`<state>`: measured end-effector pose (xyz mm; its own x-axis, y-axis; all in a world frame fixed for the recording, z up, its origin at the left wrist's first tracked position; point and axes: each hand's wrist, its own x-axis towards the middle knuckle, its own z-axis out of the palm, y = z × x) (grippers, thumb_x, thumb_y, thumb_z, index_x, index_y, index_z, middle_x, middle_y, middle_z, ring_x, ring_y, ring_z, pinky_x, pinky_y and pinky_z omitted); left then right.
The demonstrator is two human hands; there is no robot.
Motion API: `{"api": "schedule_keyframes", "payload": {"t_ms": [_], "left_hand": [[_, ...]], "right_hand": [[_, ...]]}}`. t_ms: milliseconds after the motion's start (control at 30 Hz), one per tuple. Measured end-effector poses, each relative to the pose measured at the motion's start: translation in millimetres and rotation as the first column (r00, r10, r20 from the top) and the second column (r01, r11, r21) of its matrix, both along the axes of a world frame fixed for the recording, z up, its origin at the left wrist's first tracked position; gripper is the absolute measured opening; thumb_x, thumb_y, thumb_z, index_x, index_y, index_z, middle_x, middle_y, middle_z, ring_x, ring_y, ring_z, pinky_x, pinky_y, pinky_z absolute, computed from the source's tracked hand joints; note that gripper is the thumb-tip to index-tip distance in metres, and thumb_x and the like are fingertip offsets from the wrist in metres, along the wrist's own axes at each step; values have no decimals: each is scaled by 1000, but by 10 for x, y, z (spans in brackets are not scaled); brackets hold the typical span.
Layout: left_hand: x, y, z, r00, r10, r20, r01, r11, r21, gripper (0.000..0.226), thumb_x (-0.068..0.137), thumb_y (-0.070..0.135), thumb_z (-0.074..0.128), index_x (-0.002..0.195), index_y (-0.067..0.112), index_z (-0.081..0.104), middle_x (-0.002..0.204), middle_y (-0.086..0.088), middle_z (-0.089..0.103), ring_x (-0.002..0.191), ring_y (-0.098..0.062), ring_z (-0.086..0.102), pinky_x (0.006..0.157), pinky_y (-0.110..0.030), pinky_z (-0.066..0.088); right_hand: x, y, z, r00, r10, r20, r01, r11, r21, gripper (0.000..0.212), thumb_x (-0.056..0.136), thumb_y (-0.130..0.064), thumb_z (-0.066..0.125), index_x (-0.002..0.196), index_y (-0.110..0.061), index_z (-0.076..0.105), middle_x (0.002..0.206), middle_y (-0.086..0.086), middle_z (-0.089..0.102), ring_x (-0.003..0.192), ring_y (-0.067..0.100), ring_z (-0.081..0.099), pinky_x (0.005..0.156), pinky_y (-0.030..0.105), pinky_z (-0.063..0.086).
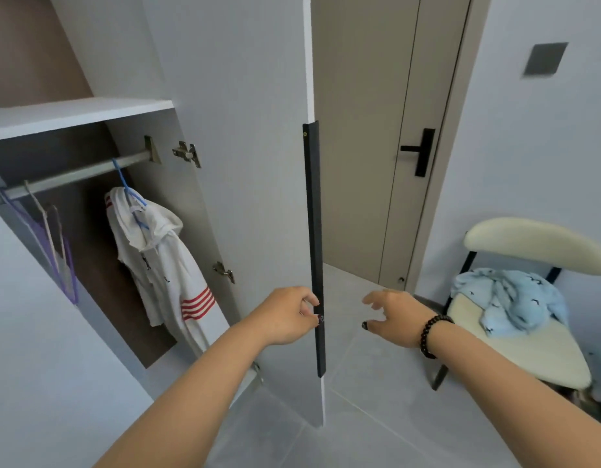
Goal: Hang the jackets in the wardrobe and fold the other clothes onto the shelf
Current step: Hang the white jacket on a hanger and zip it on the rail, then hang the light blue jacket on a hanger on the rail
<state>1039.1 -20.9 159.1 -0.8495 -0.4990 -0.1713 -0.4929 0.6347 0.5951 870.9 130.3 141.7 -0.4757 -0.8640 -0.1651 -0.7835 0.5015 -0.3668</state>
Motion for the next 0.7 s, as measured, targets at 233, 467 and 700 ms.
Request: {"api": "schedule_keyframes", "payload": {"t_ms": [233, 467, 700], "left_hand": [[-953, 542, -90, 991, -131, 5, 131, 991, 4, 30, 90, 28, 59, 120, 23, 59, 90, 15, 65, 94, -8, 62, 90, -28, 50], [-2276, 1166, -238, 966, -258, 33, 258, 966, -5, 30, 91, 25, 56, 120, 20, 59, 90, 12, 64, 93, -12, 61, 85, -26, 49], [-3401, 1762, -537, 948, -317, 30, 315, 947, 60, 26, 88, 22, 57, 114, 21, 61, 80, 16, 62, 79, -4, 58, 77, -23, 48]], "right_hand": [[-739, 834, -116, 984, -175, 20, 175, 985, 11, 48, 89, -37, 60, 133, -21, 48, 128, 0, 55, 115, 14, 52, 94, 24, 42], [-1757, 1652, -172, 953, -298, 50, 296, 954, 48, 44, 90, -36, 57, 131, -22, 50, 127, -1, 54, 108, 14, 54, 91, 23, 43], [-2687, 2439, -330, 911, -404, 86, 397, 913, 91, 45, 90, -35, 57, 132, -21, 49, 127, -2, 54, 110, 12, 54, 89, 20, 40]]}}
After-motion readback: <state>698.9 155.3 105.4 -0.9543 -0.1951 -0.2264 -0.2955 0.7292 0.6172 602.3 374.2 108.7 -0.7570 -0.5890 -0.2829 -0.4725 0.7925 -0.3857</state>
